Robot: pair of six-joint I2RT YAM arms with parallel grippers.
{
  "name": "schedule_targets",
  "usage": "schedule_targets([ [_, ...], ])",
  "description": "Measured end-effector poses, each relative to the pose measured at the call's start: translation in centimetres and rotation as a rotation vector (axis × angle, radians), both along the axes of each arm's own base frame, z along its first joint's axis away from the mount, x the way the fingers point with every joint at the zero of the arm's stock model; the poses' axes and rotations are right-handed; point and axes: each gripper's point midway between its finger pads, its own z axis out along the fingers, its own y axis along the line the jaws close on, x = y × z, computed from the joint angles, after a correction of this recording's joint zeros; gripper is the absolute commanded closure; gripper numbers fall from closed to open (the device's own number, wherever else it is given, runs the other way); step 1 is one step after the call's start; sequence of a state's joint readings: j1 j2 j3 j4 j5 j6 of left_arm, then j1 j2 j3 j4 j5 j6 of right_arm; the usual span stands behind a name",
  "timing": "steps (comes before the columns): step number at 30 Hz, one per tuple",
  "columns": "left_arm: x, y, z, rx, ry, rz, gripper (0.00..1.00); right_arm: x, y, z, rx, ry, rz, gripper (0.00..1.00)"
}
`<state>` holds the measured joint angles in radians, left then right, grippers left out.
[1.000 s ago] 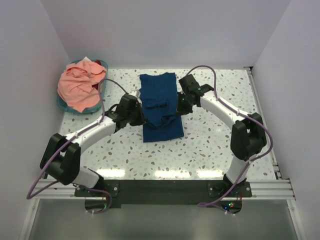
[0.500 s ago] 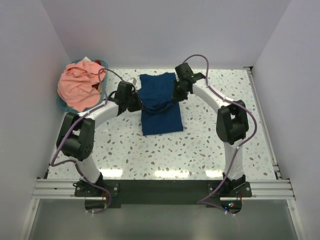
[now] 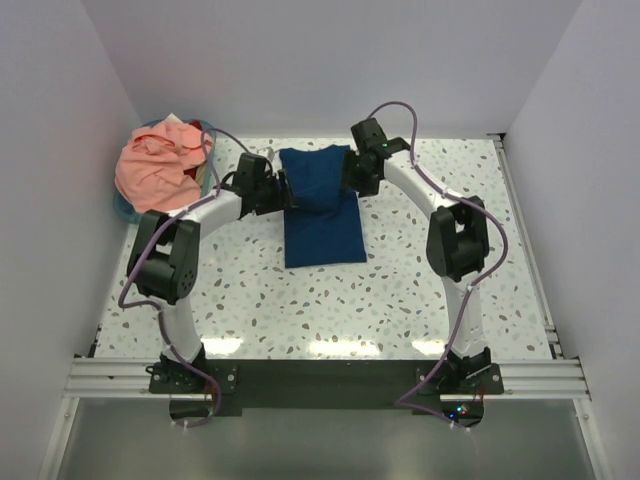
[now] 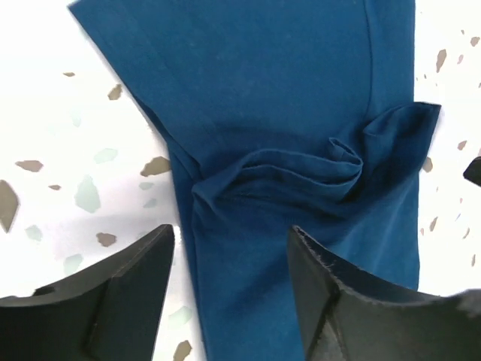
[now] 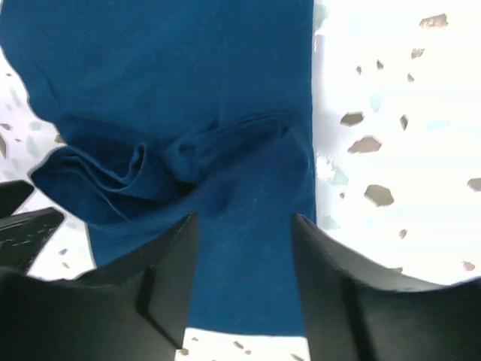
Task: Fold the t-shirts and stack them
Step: Fold the tshirt
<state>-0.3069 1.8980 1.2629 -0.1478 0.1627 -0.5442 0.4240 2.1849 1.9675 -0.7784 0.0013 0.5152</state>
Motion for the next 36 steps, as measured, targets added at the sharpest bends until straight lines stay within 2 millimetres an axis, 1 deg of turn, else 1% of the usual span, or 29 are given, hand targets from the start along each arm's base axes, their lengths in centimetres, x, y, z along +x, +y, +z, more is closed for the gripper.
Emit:
schedule_targets([
  [2,0.1,0.3,0.2,0.012,-0.009,0.015,0.28,0.3,-0.1,-0.1,-0.008,0.001,0.006,0.35],
  [4,-0.1,0.7,0.7,0.020,-0.025,0.025,0.28,0.5,-0.2,0.0,-0.011,-0.004,0.012,0.34],
  [8,-2.1,0.9,3.4,0.005,-0.087,0.014,0.30,0.6,-0.2,0.6,-0.011,-0.026,0.031,0.35],
  [11,-4.0,-0.2,5.4,-0.016,-0.137,-0.023,0.33,-0.6,-0.2,0.7,0.002,-0.018,0.049,0.36],
  [13,-5.3,-1.5,5.7,-0.021,-0.148,-0.060,0.36,-2.1,-0.2,0.5,0.010,-0.002,0.063,0.37],
  [15,-6.8,-2.3,5.0,-0.015,-0.132,-0.090,0.37,-3.5,-0.3,0.3,0.014,0.019,0.075,0.37],
  [17,-8.6,-2.6,3.2,0.002,-0.086,-0.112,0.37,-5.1,-0.4,-0.4,0.019,0.045,0.088,0.37],
  [19,-10.5,-2.0,1.2,0.033,-0.030,-0.116,0.37,-6.9,-0.8,-1.5,0.015,0.080,0.095,0.38],
  [20,-11.1,-1.7,0.5,0.046,-0.009,-0.112,0.37,-8.0,-1.2,-2.1,0.009,0.100,0.097,0.38],
  [21,-12.0,-1.2,-0.3,0.059,0.016,-0.110,0.37,-9.6,-1.8,-3.0,0.001,0.137,0.099,0.39],
  [22,-12.9,-0.9,-0.8,0.070,0.038,-0.106,0.37,-10.0,-1.9,-3.1,0.000,0.145,0.100,0.39],
  [26,-15.1,0.2,-1.9,0.078,0.078,-0.081,0.38,-13.1,-3.2,-4.6,-0.013,0.200,0.098,0.43],
  [29,-16.1,0.6,-2.1,0.068,0.089,-0.066,0.39,-14.3,-3.7,-5.3,-0.020,0.225,0.096,0.46],
  [36,-17.2,0.9,-3.1,0.046,0.124,-0.037,0.41,-14.5,-3.8,-6.0,-0.019,0.228,0.097,0.51],
])
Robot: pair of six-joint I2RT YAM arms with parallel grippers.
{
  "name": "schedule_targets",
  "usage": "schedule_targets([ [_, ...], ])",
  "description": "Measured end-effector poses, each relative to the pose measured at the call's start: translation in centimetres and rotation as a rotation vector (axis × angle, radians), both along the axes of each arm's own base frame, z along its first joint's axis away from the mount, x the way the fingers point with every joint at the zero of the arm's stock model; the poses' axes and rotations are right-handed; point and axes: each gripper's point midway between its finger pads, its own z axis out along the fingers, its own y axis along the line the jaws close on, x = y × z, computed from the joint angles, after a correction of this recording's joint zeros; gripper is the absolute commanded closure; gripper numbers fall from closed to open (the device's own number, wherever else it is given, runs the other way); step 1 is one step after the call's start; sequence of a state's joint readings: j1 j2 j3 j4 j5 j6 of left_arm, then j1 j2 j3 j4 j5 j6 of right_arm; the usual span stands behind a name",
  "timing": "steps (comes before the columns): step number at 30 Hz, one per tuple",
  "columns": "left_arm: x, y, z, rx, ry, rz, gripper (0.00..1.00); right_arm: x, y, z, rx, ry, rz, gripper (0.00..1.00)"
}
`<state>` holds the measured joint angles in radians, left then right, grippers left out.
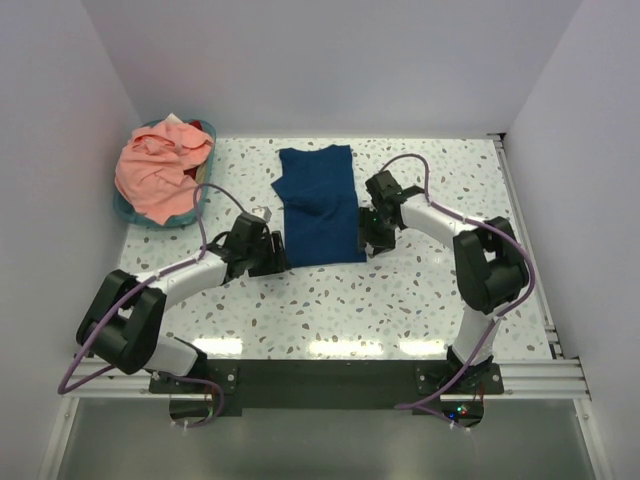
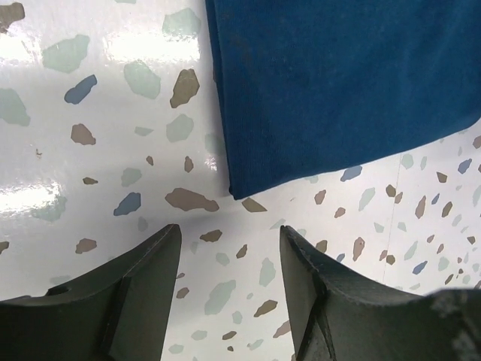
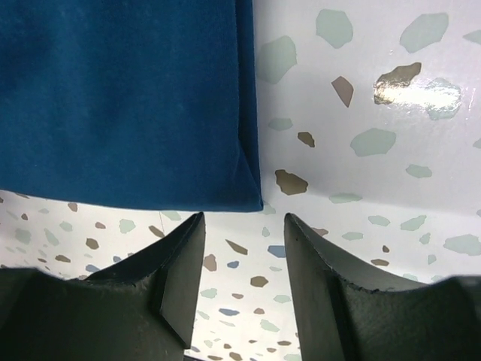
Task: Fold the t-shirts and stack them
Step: Fold the tshirt
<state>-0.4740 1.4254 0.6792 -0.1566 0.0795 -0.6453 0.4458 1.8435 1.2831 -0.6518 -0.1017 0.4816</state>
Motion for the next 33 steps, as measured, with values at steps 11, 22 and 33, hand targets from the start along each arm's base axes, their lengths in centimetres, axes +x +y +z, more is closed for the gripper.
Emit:
schedule_targets([
  [11,0.3,-0.4,0.3,-0.026,-0.013,0.011,0.43,-0.8,-0.2,-2.6,-0.013,0.046,0.007,0.62],
  [22,0.2,-0.4,-1.4,-0.004,0.034,0.014,0.48,-0.6,0.5,-2.7,0.023,0.046,0.024,0.77],
  [33,1.4,-1.5,-1.5,-0.013,0.017,0.002,0.59,-0.7,0.5,-2.8,0.027,0.049,0.026,0.83],
])
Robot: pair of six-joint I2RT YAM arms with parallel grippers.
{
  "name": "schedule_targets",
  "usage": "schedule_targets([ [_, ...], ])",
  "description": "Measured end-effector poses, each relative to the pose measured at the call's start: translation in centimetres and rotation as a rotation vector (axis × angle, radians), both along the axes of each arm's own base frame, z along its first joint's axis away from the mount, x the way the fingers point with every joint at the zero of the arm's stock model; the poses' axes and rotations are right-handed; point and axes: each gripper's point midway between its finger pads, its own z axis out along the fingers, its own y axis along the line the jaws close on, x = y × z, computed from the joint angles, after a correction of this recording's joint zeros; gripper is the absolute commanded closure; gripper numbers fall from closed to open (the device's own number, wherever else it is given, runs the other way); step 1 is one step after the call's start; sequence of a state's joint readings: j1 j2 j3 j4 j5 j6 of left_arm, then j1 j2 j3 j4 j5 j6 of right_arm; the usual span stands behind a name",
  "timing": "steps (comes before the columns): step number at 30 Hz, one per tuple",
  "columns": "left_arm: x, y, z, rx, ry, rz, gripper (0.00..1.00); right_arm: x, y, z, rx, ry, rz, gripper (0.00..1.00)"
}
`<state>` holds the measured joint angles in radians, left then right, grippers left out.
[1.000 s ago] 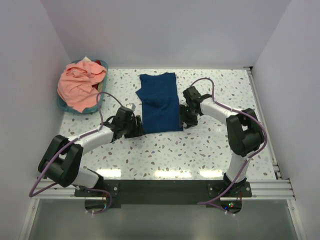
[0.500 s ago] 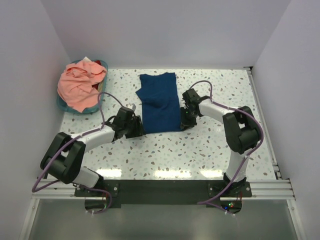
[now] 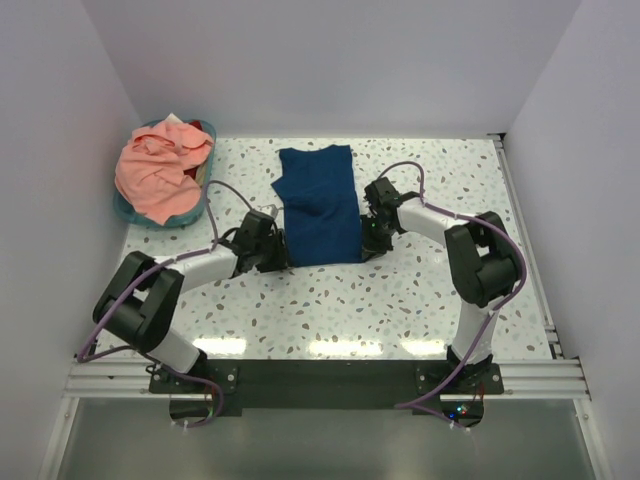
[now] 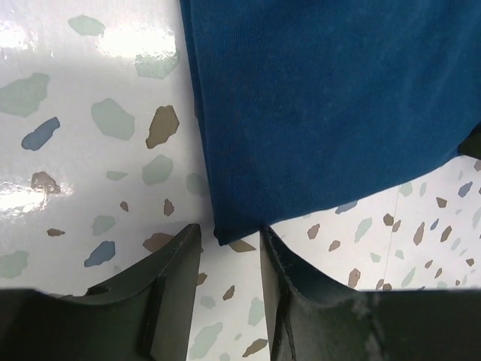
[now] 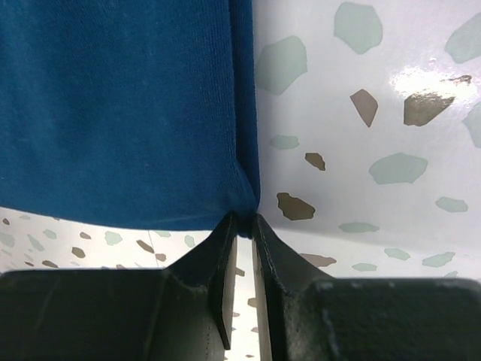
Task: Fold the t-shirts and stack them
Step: Fold the tshirt
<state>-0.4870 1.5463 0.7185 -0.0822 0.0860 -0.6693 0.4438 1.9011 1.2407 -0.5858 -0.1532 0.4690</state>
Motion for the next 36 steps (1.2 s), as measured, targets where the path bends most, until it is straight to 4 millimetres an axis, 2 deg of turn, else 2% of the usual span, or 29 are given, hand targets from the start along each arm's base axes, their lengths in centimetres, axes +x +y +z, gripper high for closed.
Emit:
schedule_targets([
  [2,0.2,-0.1,-0.1,-0.002,-0.001,0.001,0.65,0.0,0.1,0.0,0.003,0.002,0.002,0.87],
  [4,0.4,-0.3,-0.3,-0.006,-0.003,-0.001,0.77,-0.1,0.1,-0.1,0.007,0.006,0.005,0.91],
  [6,0.5,-0.4,-0.5,-0.010,-0.002,-0.004,0.88,-0.2,0.3,0.0,0.015,0.009,0.011,1.00],
  [9,0.8,-0.7,-0.6,-0.015,-0.008,-0.010,1.00,-0.2,0.3,0.0,0.018,0.010,0.014,1.00],
  [15,0.9,-0.9,-0.4,-0.007,-0.011,-0.020,1.00,-0.4,0.4,0.3,0.019,0.022,0.019,1.00],
  [18,0.6,-0.6,0.6,-0.005,-0.018,-0.015,1.00,-0.6,0.4,1.1,0.024,0.025,0.021,1.00],
  [21,0.5,-0.4,3.4,-0.025,-0.066,-0.010,1.00,-0.9,0.5,3.1,0.043,0.010,0.025,1.00],
  [24,0.6,-0.5,7.1,-0.065,-0.138,-0.009,1.00,-1.0,0.4,6.3,0.069,-0.042,0.026,1.00],
  [26,0.4,-0.6,8.8,-0.092,-0.169,-0.008,1.00,-1.3,0.3,8.4,0.090,-0.082,0.027,1.00],
  [28,-0.2,-0.6,9.7,-0.110,-0.172,-0.019,1.00,-1.8,0.1,10.1,0.103,-0.106,0.027,1.00],
  [31,-1.9,-0.6,9.6,-0.111,-0.127,-0.046,1.00,-3.0,-0.1,11.6,0.111,-0.113,0.034,1.00],
  [36,-5.5,0.1,9.3,-0.104,-0.039,-0.079,1.00,-6.9,-0.5,11.5,0.084,-0.044,0.071,1.00],
])
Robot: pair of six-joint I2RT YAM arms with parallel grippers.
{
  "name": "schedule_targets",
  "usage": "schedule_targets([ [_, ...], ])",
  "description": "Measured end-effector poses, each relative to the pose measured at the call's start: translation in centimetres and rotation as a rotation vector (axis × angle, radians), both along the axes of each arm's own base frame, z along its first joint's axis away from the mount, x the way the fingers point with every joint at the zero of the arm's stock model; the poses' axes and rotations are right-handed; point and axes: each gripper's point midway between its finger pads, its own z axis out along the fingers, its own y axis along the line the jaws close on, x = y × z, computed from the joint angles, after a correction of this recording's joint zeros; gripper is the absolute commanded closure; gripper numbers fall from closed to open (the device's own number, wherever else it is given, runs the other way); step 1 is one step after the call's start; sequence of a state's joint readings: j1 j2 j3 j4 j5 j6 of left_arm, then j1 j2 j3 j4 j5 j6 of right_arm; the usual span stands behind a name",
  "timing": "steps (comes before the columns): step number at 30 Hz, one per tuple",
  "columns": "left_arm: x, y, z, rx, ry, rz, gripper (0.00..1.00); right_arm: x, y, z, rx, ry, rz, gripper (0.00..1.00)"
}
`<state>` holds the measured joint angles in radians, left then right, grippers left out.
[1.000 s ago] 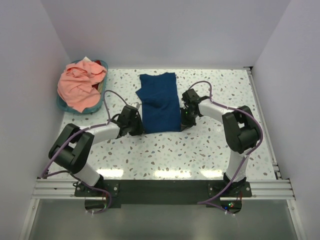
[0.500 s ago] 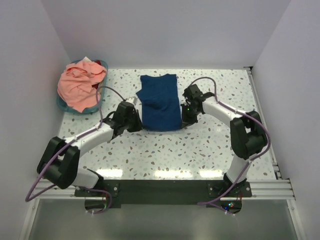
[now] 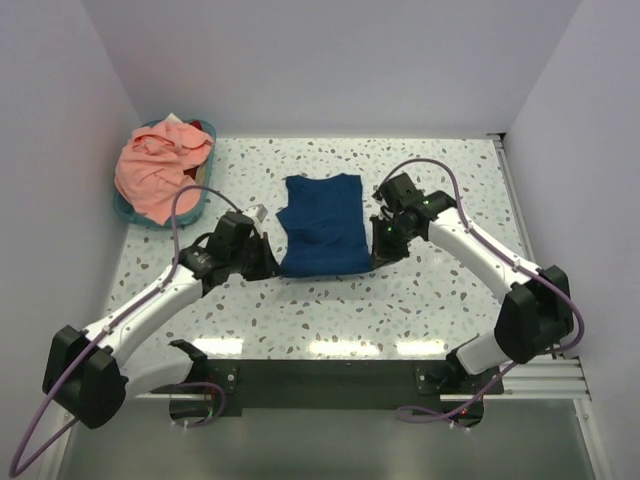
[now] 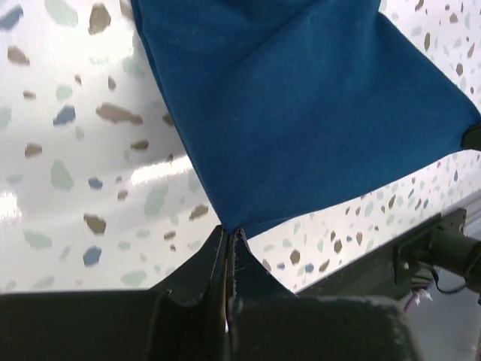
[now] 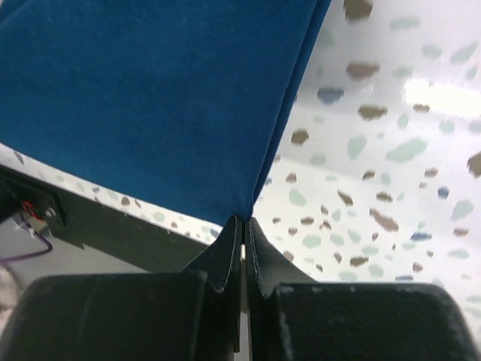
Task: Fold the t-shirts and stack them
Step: Fold the tshirt
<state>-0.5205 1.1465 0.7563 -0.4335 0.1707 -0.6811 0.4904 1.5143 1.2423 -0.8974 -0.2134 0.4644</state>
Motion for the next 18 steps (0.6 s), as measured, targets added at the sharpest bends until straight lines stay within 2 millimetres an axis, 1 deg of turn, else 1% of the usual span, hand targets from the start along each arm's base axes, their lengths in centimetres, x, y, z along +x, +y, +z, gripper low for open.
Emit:
schedule_targets([
  [3,-2.2,0.4,1.0,-0.013,0.024,-0.012,1.00,-2.8,-0.4,0.3,-0.017,0.040,0.019,1.00],
  [5,-3.7,0.6,2.2,-0.043,0.027,-0.021,1.00,-4.6,-0.6,1.2,-0.011,0.047,0.028,1.00],
  [8,-5.7,0.8,3.9,-0.097,0.024,-0.025,1.00,-6.6,-0.9,3.0,0.020,0.038,0.019,1.00],
  [10,-6.4,0.9,4.7,-0.128,0.027,-0.021,1.00,-7.1,-1.1,3.9,0.040,0.023,0.002,1.00],
  [13,-6.8,0.9,4.9,-0.140,0.043,-0.016,1.00,-7.4,-1.3,4.7,0.052,0.019,-0.025,1.00],
  [15,-6.6,0.8,4.9,-0.129,0.059,-0.015,1.00,-6.9,-1.3,5.1,0.045,0.007,-0.043,1.00],
  [18,-5.7,0.4,4.8,-0.107,0.076,-0.010,1.00,-5.8,-1.4,5.6,0.023,-0.026,-0.070,1.00],
])
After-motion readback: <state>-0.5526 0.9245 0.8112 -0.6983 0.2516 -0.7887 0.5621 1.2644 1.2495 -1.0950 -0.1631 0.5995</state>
